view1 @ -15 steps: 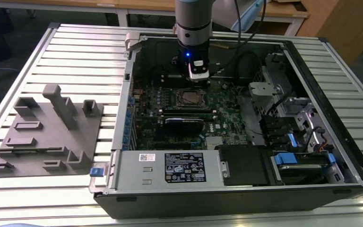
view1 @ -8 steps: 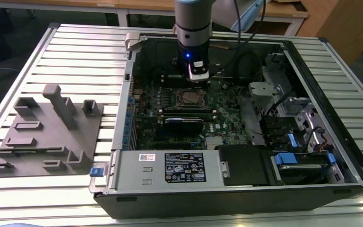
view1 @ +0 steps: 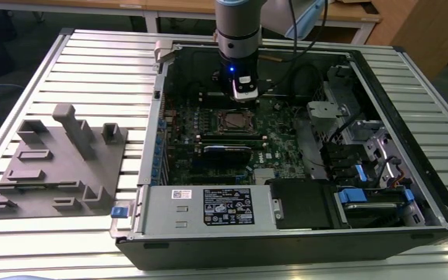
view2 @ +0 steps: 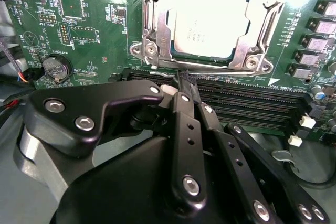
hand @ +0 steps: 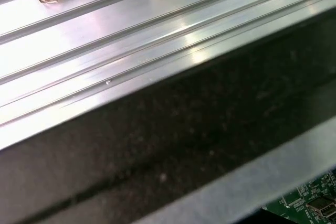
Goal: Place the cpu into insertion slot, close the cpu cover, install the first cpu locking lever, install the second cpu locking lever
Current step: 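Install the first cpu locking lever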
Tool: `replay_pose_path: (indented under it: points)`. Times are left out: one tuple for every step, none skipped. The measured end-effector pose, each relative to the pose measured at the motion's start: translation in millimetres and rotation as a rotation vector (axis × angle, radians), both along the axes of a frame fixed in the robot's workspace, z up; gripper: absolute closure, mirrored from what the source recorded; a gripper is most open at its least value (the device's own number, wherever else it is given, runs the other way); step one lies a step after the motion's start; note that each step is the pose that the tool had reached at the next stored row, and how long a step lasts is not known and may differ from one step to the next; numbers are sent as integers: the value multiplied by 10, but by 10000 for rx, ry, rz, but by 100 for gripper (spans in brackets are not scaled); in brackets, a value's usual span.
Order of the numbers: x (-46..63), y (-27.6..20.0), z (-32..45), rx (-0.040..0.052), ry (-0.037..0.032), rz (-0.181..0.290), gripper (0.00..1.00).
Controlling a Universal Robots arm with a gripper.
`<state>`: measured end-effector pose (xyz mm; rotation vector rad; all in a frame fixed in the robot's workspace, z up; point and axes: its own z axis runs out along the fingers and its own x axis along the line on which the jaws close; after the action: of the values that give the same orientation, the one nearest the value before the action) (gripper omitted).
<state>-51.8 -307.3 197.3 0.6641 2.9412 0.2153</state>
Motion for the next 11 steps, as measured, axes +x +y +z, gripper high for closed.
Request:
replay_pose_path:
  points:
    - [0,0,0,0,0,0,90]
    - [0,0,1,0,0,0,90]
    - [0,0,5,1,0,0,90]
    - [0,0,12,1,-1,0,90]
    - [0,0,20,1,0,0,90]
    - [0,0,28,1,-1,0,90]
    - [0,0,38,2,-1,-1,90]
    - [0,0,43,1,-1,-1,90]
    - [0,1,42,3,-2,0,90]
    - [0,0,42,2,-3,0,90]
    - [0,0,43,-2,-8,1,90]
